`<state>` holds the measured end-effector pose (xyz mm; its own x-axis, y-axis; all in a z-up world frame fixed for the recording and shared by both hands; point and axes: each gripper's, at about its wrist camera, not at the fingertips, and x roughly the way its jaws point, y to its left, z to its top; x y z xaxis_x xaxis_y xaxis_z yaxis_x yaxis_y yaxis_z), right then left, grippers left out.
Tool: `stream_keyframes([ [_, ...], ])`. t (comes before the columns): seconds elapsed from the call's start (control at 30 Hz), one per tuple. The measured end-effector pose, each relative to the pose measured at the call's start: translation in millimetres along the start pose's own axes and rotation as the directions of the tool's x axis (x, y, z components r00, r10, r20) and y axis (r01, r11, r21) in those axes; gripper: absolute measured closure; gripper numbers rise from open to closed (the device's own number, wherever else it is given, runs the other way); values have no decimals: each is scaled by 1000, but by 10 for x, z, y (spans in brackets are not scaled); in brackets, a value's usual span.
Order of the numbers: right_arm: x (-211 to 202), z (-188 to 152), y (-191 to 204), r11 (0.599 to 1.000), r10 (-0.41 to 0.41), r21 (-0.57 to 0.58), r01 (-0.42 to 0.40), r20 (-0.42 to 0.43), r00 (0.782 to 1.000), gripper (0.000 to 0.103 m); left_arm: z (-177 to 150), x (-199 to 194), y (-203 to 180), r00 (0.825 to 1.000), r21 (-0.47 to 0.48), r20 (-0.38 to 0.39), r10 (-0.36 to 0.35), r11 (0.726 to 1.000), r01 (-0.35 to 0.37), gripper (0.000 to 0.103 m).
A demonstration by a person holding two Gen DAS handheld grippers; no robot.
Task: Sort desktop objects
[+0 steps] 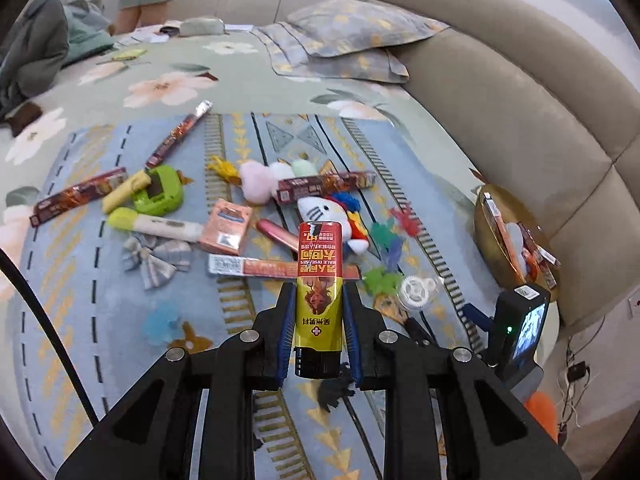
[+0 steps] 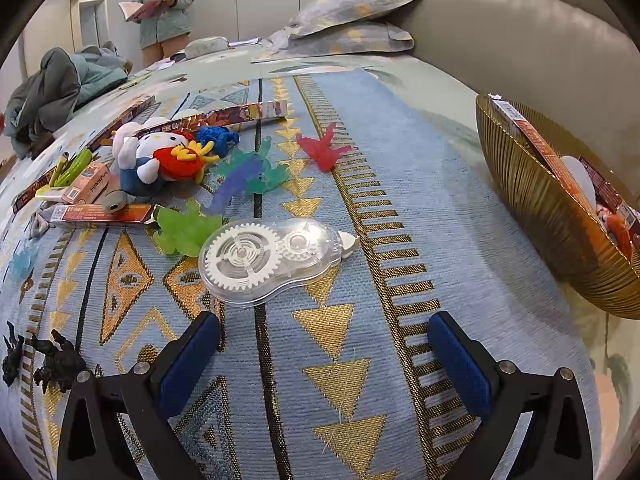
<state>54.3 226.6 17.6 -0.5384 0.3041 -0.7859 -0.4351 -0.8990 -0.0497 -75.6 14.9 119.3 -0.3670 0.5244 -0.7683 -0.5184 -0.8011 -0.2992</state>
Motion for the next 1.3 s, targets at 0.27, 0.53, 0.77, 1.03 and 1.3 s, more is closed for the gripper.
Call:
stream_keyframes([
  [0.27, -1, -2, 6, 1000, -1, 0, 1, 0, 1000, 0, 6, -110, 23, 999, -20, 41, -35, 999, 36, 83],
  [0.53, 1, -3, 8, 1000, -1, 0, 1, 0, 1000, 0, 16, -75, 35, 999, -22, 29, -32, 999, 32, 83],
  [0.77, 2, -4, 4, 1000, -2, 1, 2, 0, 1000, 0, 16, -57, 47, 999, -25, 23, -25, 999, 25, 83],
  [1.03, 1, -3, 8, 1000, -2, 1, 2, 0, 1000, 0, 19, -35, 52, 1000, -25, 15, -18, 1000, 19, 83],
  [1.3, 3, -4, 7, 1000, -2, 1, 2, 0, 1000, 0, 11, -37, 45, 1000, -25, 15, -14, 1000, 15, 83],
])
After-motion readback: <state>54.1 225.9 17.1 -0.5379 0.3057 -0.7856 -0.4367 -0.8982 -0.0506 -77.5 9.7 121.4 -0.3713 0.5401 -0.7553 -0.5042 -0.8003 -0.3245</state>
